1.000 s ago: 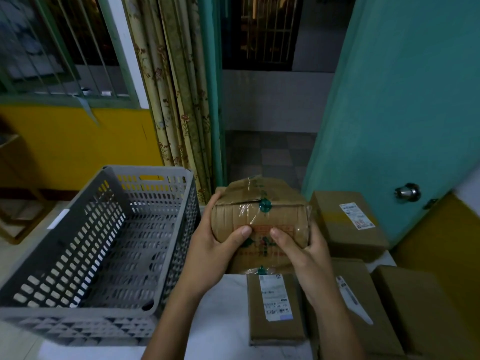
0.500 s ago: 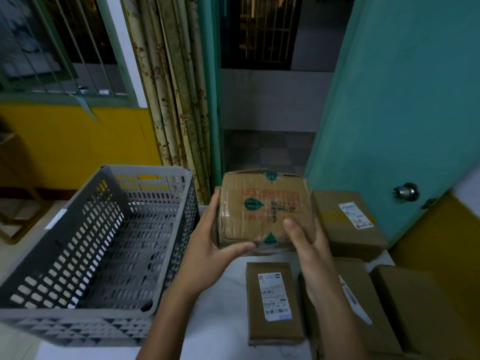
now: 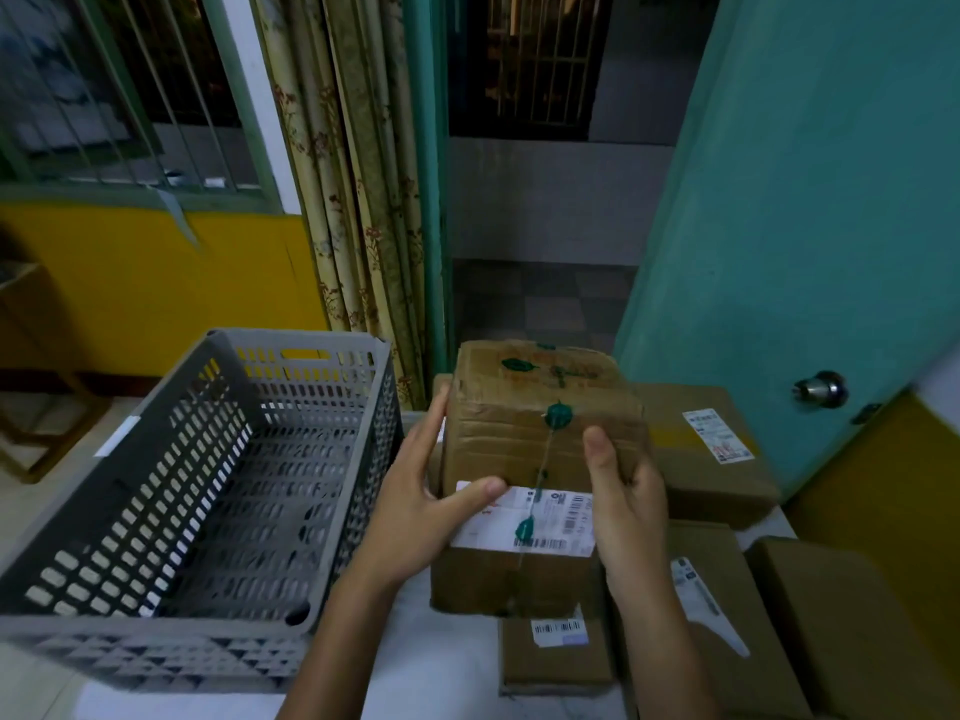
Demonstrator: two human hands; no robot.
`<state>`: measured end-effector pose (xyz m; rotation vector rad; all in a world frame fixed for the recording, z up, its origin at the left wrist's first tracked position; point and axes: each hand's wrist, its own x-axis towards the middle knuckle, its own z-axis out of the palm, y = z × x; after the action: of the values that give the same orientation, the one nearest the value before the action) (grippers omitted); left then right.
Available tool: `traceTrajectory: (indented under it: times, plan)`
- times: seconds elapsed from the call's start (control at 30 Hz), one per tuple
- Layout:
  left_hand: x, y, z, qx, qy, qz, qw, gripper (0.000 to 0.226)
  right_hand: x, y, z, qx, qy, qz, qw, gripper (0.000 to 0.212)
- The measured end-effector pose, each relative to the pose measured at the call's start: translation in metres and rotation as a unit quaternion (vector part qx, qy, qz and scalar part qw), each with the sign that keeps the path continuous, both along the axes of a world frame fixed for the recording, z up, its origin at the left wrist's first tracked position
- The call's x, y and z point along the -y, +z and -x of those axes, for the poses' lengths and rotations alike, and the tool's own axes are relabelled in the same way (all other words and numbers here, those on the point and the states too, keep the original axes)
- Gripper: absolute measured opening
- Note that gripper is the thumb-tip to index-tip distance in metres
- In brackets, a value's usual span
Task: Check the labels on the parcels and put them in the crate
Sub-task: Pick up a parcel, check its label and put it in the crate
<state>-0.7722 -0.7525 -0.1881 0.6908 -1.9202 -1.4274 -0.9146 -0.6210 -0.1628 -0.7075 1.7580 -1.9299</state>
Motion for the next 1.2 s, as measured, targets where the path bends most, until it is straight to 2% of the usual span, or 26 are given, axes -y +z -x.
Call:
traceTrajectory:
  times: [0.1, 0.13, 0.2, 0.23, 0.37, 0.5, 0.57, 0.77, 0.83, 0.9, 1.03, 1.07, 1.2]
  plan:
    - [-0.005, -0.002, 0.003, -0.038, 0.014, -0.03, 0.999, 0.091, 0.001, -0.002, 0.007, -0.001, 0.038, -0.025, 0.999, 0.036]
    - [-0.005, -0.002, 0.003, -0.055, 0.027, -0.044, 0.997, 0.086, 0.0, -0.002, 0.008, -0.019, 0.058, -0.031, 0.998, 0.04]
    - [-0.004, 0.004, 0.006, -0.076, 0.046, -0.066, 0.994, 0.076, -0.002, -0.006, 0.012, -0.051, 0.085, -0.045, 0.994, 0.068]
    - [-0.004, 0.008, 0.006, -0.075, 0.051, -0.071, 0.993, 0.072, -0.003, -0.008, 0.014, -0.05, 0.099, -0.043, 0.993, 0.075]
    - [-0.002, 0.017, 0.007, -0.056, 0.049, -0.073, 0.995, 0.08, -0.006, -0.011, 0.015, 0.015, 0.124, -0.008, 0.992, 0.057]
    - [0.0, 0.012, 0.0, -0.019, -0.05, -0.119, 0.991, 0.095, -0.004, -0.006, 0.017, 0.067, 0.074, 0.02, 0.995, 0.042]
    - [-0.002, 0.006, -0.002, -0.029, -0.08, -0.159, 0.984, 0.098, -0.002, -0.004, 0.018, 0.076, 0.061, 0.021, 0.995, 0.048]
    - [-0.004, -0.007, -0.006, -0.062, -0.074, -0.246, 0.965, 0.097, 0.003, -0.009, 0.021, 0.115, 0.054, -0.007, 0.992, 0.068]
    - [0.001, -0.008, -0.004, -0.082, -0.052, -0.258, 0.961, 0.095, 0.001, -0.013, 0.023, 0.13, 0.057, -0.026, 0.99, 0.079]
    - [0.007, -0.006, 0.0, -0.11, -0.025, -0.265, 0.958, 0.09, -0.003, -0.018, 0.024, 0.117, 0.062, -0.032, 0.991, 0.075]
    - [0.018, 0.005, 0.002, -0.119, -0.001, -0.244, 0.963, 0.089, -0.009, -0.021, 0.016, 0.081, 0.151, -0.059, 0.983, 0.092]
    - [0.018, 0.008, 0.002, -0.113, -0.005, -0.23, 0.967, 0.09, -0.008, -0.021, 0.014, 0.072, 0.163, -0.053, 0.983, 0.092]
    - [0.011, 0.01, -0.001, -0.087, -0.021, -0.195, 0.977, 0.094, -0.006, -0.012, 0.011, 0.08, 0.133, 0.002, 0.988, 0.066]
